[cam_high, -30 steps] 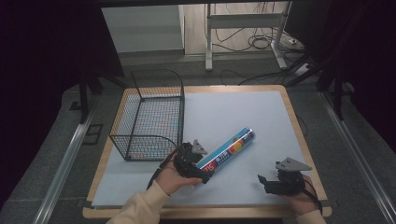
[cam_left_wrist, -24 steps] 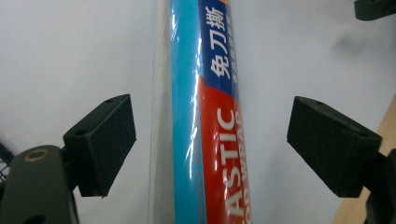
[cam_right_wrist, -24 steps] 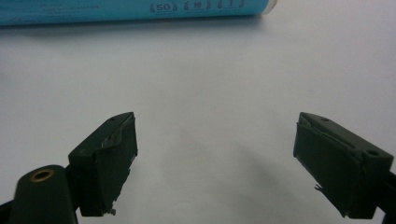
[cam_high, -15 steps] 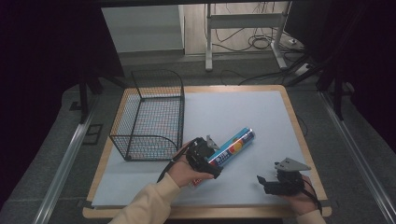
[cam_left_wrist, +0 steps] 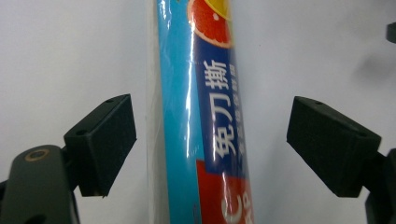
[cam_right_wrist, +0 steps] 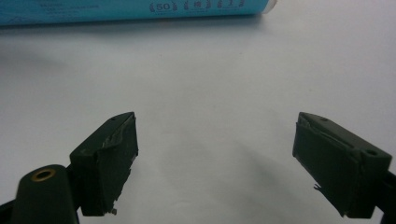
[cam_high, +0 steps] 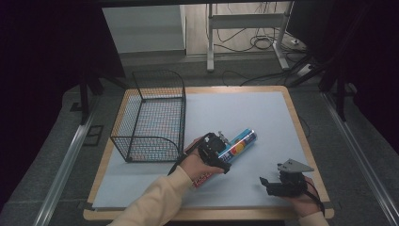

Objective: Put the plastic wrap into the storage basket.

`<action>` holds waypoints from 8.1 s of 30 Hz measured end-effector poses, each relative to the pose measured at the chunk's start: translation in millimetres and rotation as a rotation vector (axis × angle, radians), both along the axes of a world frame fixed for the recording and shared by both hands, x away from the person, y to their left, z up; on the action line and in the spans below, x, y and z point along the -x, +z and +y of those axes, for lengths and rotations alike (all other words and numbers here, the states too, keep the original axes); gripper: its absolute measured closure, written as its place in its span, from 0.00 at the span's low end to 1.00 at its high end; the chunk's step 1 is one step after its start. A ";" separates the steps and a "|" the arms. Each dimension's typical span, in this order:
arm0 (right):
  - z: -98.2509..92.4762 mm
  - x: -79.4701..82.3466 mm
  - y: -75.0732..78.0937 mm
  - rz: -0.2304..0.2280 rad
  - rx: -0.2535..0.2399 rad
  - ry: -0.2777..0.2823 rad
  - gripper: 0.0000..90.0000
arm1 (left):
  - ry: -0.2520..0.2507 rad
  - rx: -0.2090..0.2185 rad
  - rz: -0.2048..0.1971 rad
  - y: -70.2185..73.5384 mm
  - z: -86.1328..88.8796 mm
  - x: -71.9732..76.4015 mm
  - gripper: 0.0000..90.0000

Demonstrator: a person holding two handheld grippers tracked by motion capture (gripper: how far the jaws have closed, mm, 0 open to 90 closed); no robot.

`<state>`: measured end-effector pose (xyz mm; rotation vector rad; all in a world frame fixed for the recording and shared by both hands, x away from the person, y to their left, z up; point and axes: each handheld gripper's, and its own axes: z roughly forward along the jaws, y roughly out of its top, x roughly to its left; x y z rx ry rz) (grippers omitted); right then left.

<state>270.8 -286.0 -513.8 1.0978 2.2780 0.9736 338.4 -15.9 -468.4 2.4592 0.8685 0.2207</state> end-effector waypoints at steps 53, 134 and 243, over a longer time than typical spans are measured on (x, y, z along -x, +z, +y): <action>-2.7 0.0 2.1 -0.008 0.000 -0.008 0.16 | 0.016 -0.086 0.176 -21.7 -12.5 -39.3 0.35; -0.1 -0.1 4.2 -0.029 -0.021 -0.023 0.17 | 0.050 0.060 0.059 57.5 15.2 -48.4 0.35; -7.5 -3.4 1.4 -0.012 -0.019 -0.035 0.17 | 0.287 0.053 -0.058 113.4 120.9 -145.0 0.35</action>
